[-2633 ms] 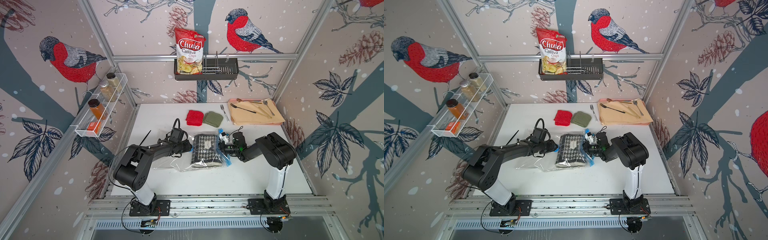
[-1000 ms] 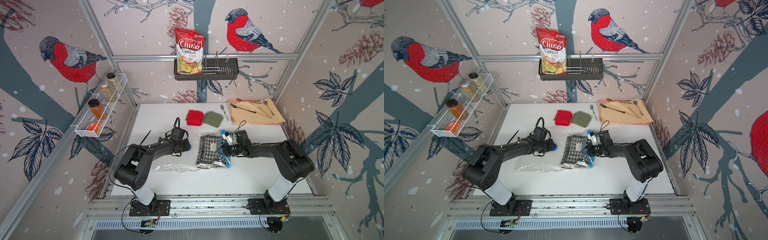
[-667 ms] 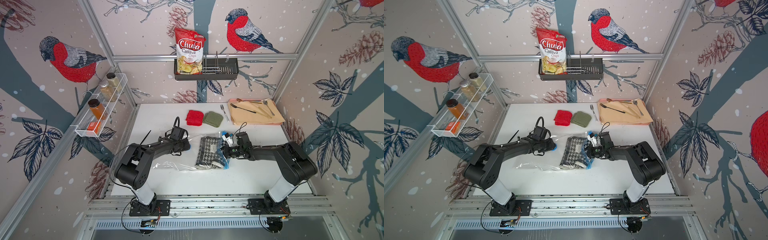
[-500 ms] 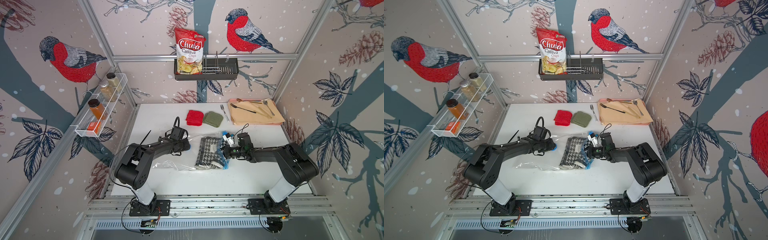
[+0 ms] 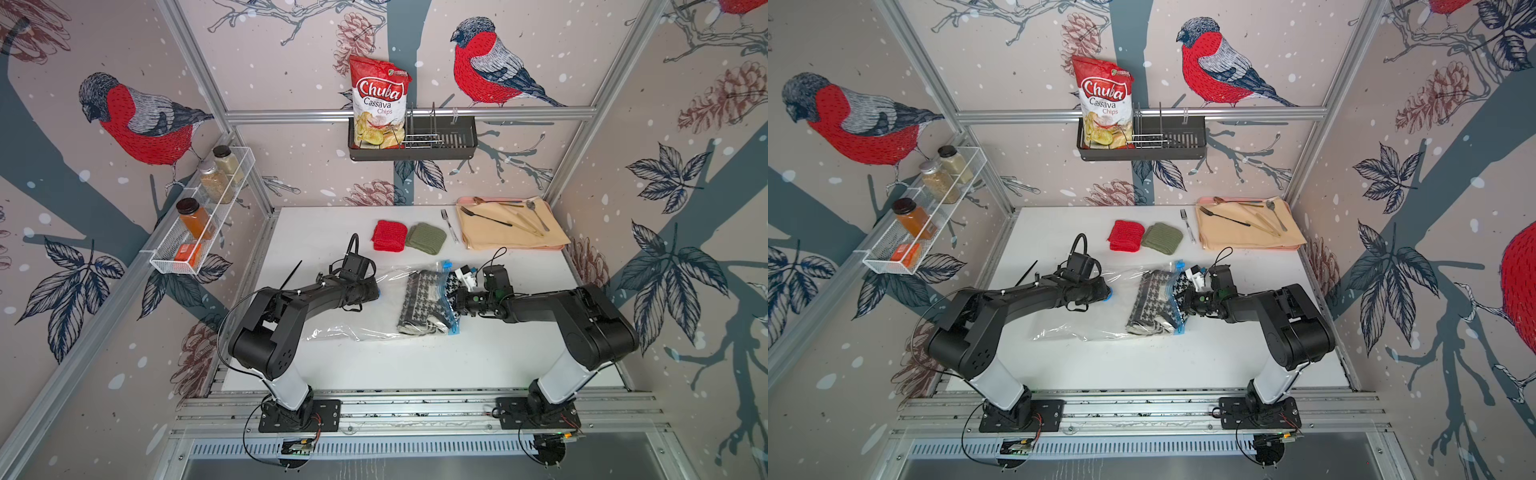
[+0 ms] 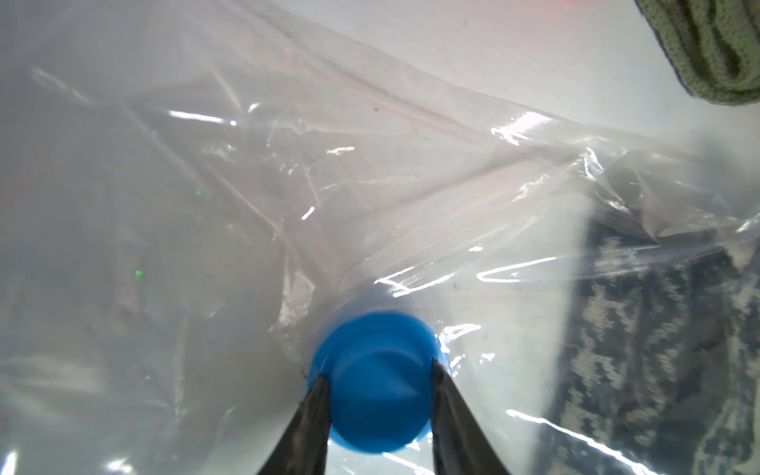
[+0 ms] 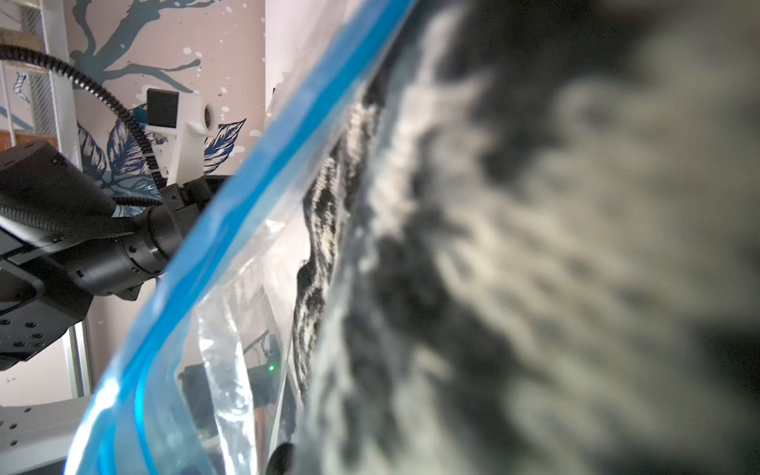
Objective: Take the scarf out of the vacuum bag
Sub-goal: Take out the scarf from the vacuum bag.
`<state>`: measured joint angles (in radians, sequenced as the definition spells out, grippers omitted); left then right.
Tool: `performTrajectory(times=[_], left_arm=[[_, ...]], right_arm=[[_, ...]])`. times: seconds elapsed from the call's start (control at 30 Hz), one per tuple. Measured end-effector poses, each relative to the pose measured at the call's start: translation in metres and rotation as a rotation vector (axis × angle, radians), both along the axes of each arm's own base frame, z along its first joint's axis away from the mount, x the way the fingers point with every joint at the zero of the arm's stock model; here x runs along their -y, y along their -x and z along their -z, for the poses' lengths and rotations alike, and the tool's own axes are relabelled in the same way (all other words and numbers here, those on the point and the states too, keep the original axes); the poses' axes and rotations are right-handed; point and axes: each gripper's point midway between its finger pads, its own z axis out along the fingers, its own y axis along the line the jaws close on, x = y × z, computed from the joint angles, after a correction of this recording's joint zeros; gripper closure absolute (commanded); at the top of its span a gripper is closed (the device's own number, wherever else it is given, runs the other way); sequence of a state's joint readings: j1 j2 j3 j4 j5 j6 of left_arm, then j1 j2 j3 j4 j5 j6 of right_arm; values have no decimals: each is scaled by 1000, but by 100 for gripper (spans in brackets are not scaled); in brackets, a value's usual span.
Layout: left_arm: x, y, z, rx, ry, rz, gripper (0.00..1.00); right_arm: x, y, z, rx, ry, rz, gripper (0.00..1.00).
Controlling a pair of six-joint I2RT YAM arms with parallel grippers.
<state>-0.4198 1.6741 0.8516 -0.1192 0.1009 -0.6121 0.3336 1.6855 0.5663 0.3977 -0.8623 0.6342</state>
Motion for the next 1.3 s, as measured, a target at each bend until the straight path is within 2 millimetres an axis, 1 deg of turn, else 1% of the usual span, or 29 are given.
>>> performTrajectory(times=[0.2, 0.53, 0.93, 1.1, 1.2, 1.3], left_arm=[[-1, 0, 0, 1, -3, -2, 89], [-7, 6, -1, -5, -20, -20, 90], [-14, 16, -3, -30, -31, -41, 91], [-14, 16, -3, -29, -33, -47, 91], [-13, 17, -2, -28, -42, -44, 91], [-16, 17, -3, -24, -69, -52, 91]], right_arm=[[5, 0, 5, -16, 26, 18, 100], [4, -3, 12, -35, 35, 18, 100], [4, -5, 2, -16, 47, 28, 100], [5, -8, 4, -16, 60, 37, 100], [0, -9, 6, -18, 70, 26, 100], [-11, -9, 6, 1, 95, -13, 100]])
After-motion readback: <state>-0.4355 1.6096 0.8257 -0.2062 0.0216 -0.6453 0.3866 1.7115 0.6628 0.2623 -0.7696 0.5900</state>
